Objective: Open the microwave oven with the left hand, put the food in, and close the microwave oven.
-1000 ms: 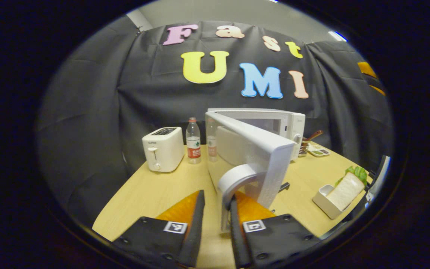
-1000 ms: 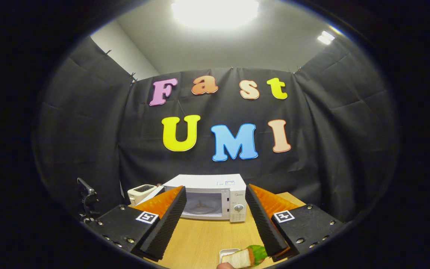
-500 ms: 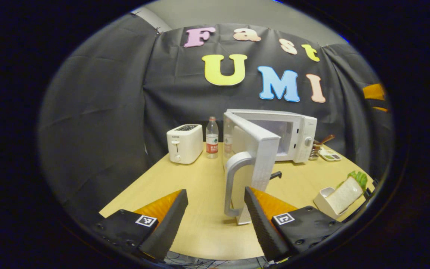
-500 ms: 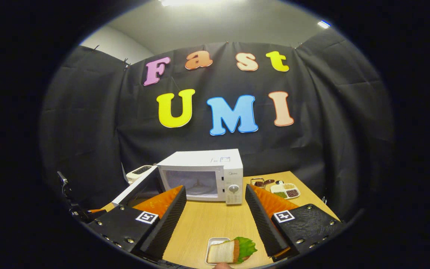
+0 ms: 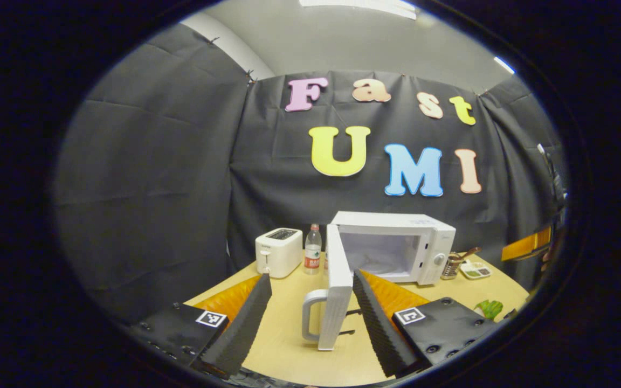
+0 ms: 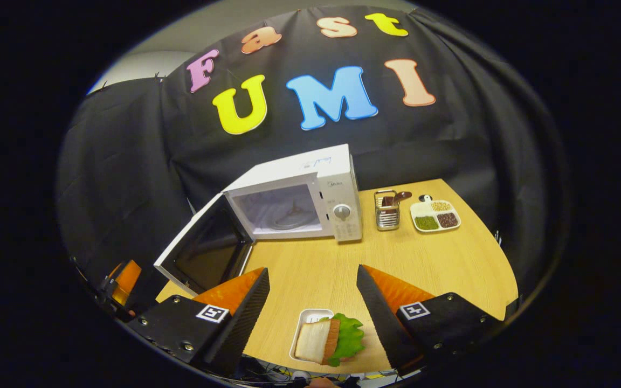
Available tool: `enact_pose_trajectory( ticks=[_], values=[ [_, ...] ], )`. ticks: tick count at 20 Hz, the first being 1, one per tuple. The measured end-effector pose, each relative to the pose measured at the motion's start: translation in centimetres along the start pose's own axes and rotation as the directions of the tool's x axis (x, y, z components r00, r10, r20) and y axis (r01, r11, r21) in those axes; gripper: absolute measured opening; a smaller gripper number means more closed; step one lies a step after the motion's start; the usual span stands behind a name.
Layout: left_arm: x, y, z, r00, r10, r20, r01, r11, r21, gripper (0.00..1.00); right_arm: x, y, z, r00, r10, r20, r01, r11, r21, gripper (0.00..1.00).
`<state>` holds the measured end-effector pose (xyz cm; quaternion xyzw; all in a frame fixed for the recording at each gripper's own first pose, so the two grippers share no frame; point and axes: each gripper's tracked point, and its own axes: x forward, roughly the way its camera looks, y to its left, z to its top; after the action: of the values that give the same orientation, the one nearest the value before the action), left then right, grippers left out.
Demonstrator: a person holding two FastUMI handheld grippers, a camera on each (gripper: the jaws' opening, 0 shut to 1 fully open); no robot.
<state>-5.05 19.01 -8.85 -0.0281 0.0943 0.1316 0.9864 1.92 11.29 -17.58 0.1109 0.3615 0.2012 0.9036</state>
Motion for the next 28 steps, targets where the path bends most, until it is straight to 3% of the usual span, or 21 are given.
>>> enact_pose_trajectory(
  ticks=[5,10,20,21,22,23,24,25,26,28],
  values=[
    [-1.1,-1.3,2.6,0.998,0.031,0.055,-0.033,0.999,0.032,0.96,2.4,-1.9,-4.3,0.987,0.038,-0.156,-0.031,0.998,0.046,0.98],
    [-1.9,-1.6,3.8,0.993,0.078,0.083,-0.079,0.997,0.010,0.96,3.6,-3.6,-8.6,0.957,0.074,-0.281,-0.038,0.990,0.132,0.99],
    [-2.7,-5.0,2.7,0.991,0.111,0.075,-0.111,0.994,0.002,0.96,2.3,-2.5,-15.5,0.834,0.256,-0.488,-0.117,0.948,0.296,0.97],
    [-2.9,-5.2,2.8,0.991,0.115,0.074,-0.116,0.993,0.005,0.97,2.6,-2.5,-16.0,0.829,0.262,-0.495,-0.119,0.946,0.301,0.90],
    [-3.1,-5.4,2.6,0.990,0.118,0.073,-0.119,0.993,0.008,0.97,2.2,-2.1,-16.5,0.812,0.279,-0.513,-0.123,0.940,0.317,0.73],
    [-3.3,-5.6,2.7,0.990,0.122,0.073,-0.123,0.992,0.009,0.97,2.1,-1.7,-16.8,0.796,0.310,-0.521,-0.140,0.930,0.340,0.72],
    [-3.4,-5.8,2.9,0.989,0.124,0.077,-0.126,0.992,0.010,0.96,2.2,-1.2,-16.9,0.795,0.335,-0.506,-0.144,0.914,0.379,0.65],
    [-3.5,-5.9,3.3,0.988,0.126,0.085,-0.128,0.992,0.015,0.96,1.9,-1.1,-16.8,0.782,0.343,-0.520,-0.155,0.915,0.371,0.48],
    [-3.6,-5.9,3.4,0.987,0.130,0.091,-0.133,0.991,0.022,0.96,1.7,-1.1,-16.7,0.789,0.334,-0.515,-0.165,0.924,0.346,0.43],
    [-3.5,-5.5,3.7,0.986,0.136,0.101,-0.141,0.989,0.046,0.97,1.3,-0.8,-16.4,0.795,0.325,-0.511,-0.194,0.936,0.295,0.43]
  ],
)
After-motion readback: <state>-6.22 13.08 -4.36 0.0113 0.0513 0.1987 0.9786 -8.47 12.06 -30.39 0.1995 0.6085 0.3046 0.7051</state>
